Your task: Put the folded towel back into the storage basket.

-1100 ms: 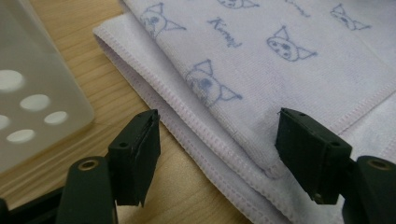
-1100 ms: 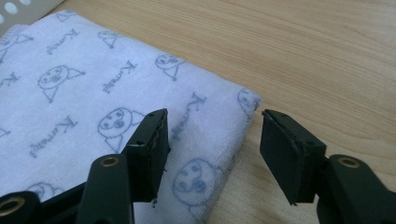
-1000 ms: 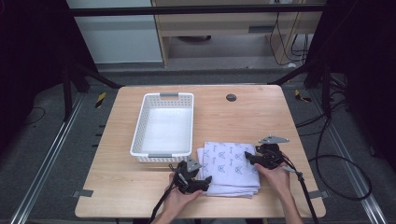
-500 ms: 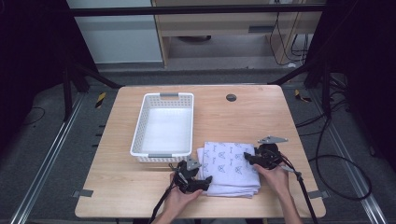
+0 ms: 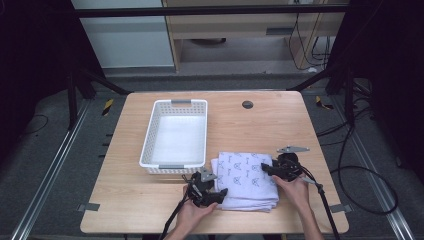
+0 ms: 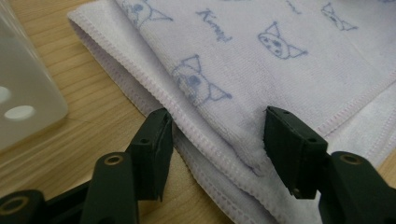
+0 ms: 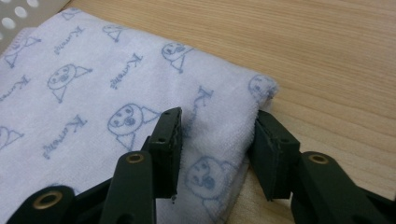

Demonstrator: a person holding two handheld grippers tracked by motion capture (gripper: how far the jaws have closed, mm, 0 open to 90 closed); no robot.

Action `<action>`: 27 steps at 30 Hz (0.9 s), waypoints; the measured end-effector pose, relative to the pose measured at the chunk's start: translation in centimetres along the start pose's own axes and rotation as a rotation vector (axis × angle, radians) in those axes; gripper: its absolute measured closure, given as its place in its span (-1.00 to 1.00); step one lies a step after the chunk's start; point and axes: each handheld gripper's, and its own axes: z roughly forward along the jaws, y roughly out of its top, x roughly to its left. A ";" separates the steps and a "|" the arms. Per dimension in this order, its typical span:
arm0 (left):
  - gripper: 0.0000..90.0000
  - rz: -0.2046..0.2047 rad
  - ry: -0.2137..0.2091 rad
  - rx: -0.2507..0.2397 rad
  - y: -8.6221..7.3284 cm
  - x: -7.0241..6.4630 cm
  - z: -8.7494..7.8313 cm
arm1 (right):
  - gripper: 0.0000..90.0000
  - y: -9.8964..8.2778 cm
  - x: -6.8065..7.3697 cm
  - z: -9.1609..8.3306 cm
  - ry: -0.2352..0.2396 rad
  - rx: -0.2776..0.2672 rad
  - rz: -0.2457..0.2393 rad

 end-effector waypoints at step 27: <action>0.65 0.022 -0.040 -0.024 0.0 -0.9 -0.3 | 0.63 0.1 0.8 -0.4 0.007 -0.016 -0.001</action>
